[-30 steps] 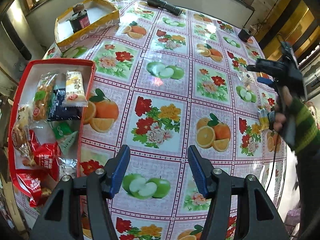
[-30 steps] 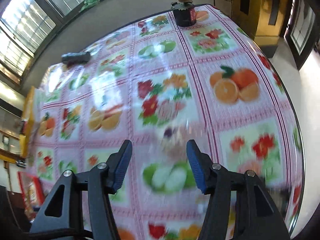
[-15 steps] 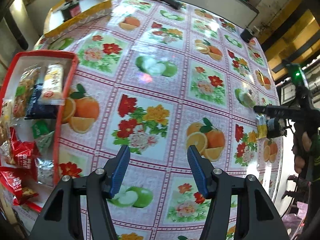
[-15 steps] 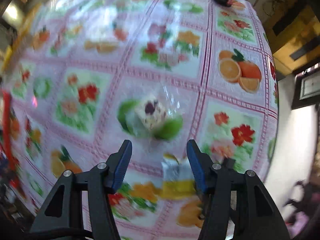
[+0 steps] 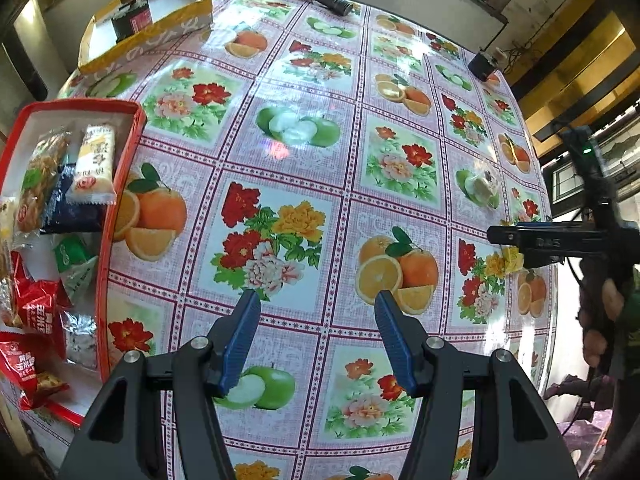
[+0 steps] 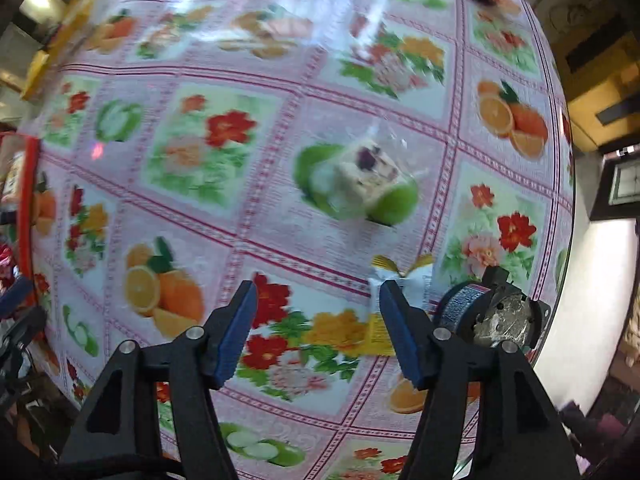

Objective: Organize snacks
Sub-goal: 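Move both open grippers back to the remaining snacks on the table, then grasp the yellow-wrapped packet with the left gripper while the right grasps a clear cake packet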

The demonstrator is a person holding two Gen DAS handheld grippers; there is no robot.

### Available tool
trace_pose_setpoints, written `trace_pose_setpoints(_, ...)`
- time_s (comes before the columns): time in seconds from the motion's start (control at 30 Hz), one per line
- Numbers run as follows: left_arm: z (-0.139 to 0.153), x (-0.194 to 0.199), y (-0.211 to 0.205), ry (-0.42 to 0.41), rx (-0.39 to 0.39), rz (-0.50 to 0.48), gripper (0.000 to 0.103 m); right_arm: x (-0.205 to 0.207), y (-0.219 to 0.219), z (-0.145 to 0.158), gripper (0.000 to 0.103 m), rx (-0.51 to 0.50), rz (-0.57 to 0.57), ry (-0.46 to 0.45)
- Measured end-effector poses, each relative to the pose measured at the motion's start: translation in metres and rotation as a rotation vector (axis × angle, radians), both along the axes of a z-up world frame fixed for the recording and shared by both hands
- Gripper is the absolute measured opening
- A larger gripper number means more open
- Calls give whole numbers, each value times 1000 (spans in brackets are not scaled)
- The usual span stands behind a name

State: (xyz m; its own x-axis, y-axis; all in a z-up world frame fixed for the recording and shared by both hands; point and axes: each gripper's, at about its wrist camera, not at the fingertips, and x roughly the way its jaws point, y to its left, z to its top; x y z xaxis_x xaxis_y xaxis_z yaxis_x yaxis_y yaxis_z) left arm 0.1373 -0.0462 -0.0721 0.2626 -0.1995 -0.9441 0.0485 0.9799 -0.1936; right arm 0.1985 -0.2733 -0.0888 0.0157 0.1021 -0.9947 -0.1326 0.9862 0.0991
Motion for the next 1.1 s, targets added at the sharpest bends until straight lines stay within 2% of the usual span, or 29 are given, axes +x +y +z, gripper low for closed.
trace_pose_setpoints(0.1, 0, -2, 1, -4, -2, 2, 59, 5, -7, -20, 64, -144, 16, 18)
trace_pose_setpoints(0.13, 0, -2, 2, -3, -2, 3, 59, 5, -8, -24, 65, -145, 13, 24)
trace_pose_setpoints(0.2, -1, -2, 3, -1, -2, 9, 59, 7, -9, -30, 79, -142, 14, 28)
trace_pose_setpoints(0.27, -2, -1, 6, 3, -3, 17, 59, 10, -7, -34, 80, -125, 25, 47)
trace_pose_setpoints(0.3, -2, 0, 6, 3, -3, 19, 59, 13, -6, -34, 80, -77, 29, 60)
trace_pose_setpoints(0.33, -3, 0, 7, 2, -2, 21, 59, 11, 12, -27, 79, 89, 39, 84)
trace_pose_setpoints(0.37, -3, 1, 7, 4, 0, 23, 59, 10, 17, -19, 76, 213, 45, 84)
trace_pose_setpoints(0.4, -4, 2, 7, 6, 1, 24, 59, 10, 20, -11, 77, 253, 47, 59)
trace_pose_setpoints(0.47, -4, 3, 6, 8, 2, 24, 59, 16, 16, 0, 78, 125, 37, -24)
trace_pose_setpoints(0.5, -5, 3, 5, 9, 4, 22, 59, 21, 9, -2, 78, 92, 16, -39)
trace_pose_setpoints(0.57, -5, 2, 3, 5, 4, 19, 59, 26, -3, -8, 78, 59, -24, 9)
trace_pose_setpoints(0.7, -12, 6, -5, 24, 2, 13, 59, 28, -25, -19, 78, 49, -67, 48)
trace_pose_setpoints(0.77, -15, 7, -11, 34, 6, 5, 59, 32, -36, -14, 78, 51, -111, -48)
trace_pose_setpoints(0.83, -16, 7, -16, 38, 13, -3, 59, 44, -46, -17, 78, 53, -172, -101)
trace_pose_setpoints(0.93, -18, 10, -25, 57, 5, 5, 59, 61, -55, -40, 78, 69, -285, -9)
trace_pose_setpoints(0.97, -19, 11, -28, 68, -8, 17, 59, 66, -54, -42, 77, 21, -294, -21)
trace_pose_setpoints(1.03, -21, 11, -37, 80, -52, 37, 59, 73, -53, -45, 76, 22, -330, -34)
trace_pose_setpoints(1.1, -21, 11, -49, 79, -88, 56, 59, 79, -47, -50, 70, -19, -312, -30)
